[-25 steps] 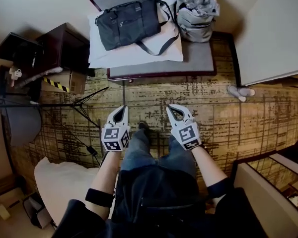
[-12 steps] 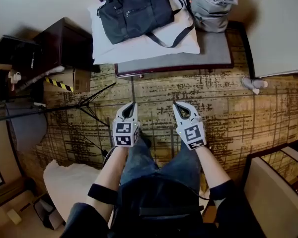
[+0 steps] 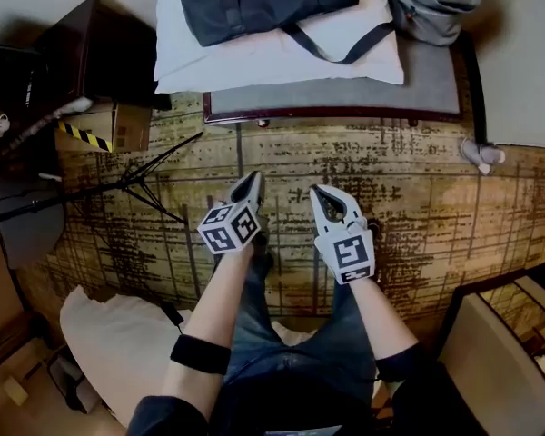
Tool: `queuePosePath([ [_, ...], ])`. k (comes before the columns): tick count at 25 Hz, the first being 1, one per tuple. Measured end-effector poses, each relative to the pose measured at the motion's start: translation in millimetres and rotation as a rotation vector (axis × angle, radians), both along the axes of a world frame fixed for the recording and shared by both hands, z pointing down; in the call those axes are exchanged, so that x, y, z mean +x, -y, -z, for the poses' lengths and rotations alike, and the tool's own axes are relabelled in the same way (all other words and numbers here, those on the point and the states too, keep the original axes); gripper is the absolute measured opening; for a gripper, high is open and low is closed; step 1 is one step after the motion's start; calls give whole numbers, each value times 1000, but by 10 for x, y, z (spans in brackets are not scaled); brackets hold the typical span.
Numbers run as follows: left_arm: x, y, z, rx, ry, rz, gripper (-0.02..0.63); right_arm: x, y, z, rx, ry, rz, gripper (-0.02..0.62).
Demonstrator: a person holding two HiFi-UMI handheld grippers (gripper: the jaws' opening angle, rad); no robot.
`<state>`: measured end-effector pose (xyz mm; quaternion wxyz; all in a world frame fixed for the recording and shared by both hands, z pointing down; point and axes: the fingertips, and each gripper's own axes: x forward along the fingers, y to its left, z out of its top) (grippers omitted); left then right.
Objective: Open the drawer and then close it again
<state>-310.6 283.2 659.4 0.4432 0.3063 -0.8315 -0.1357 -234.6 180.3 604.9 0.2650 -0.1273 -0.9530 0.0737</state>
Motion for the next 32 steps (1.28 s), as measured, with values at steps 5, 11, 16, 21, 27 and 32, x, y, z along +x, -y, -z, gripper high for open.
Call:
queuePosePath([
  [5,-357,-100,-856,167,-96,160,48,-221,-133,-663,-6,-12,-12,2],
  [11,-754,-161,-1798,313,-173,291,121,-513,-196,-1340,-6,6,-16,2],
  [16,-942,-100,-2376,425,-226,377,186,-694,-233,-1805,-25,11,-18,2],
  [21,-1065,-33,-2779,490,-243,438,187,-818,-307,-2116,-43,10,4,2],
  [27,-1257,-9,-3095,540,-247,517,187,-898,-342,-2375,-64,7,2,2],
  [32,-1357,-12,-3254,575,-227,527,186,-897,-339,-2557,-62,10,5,2],
])
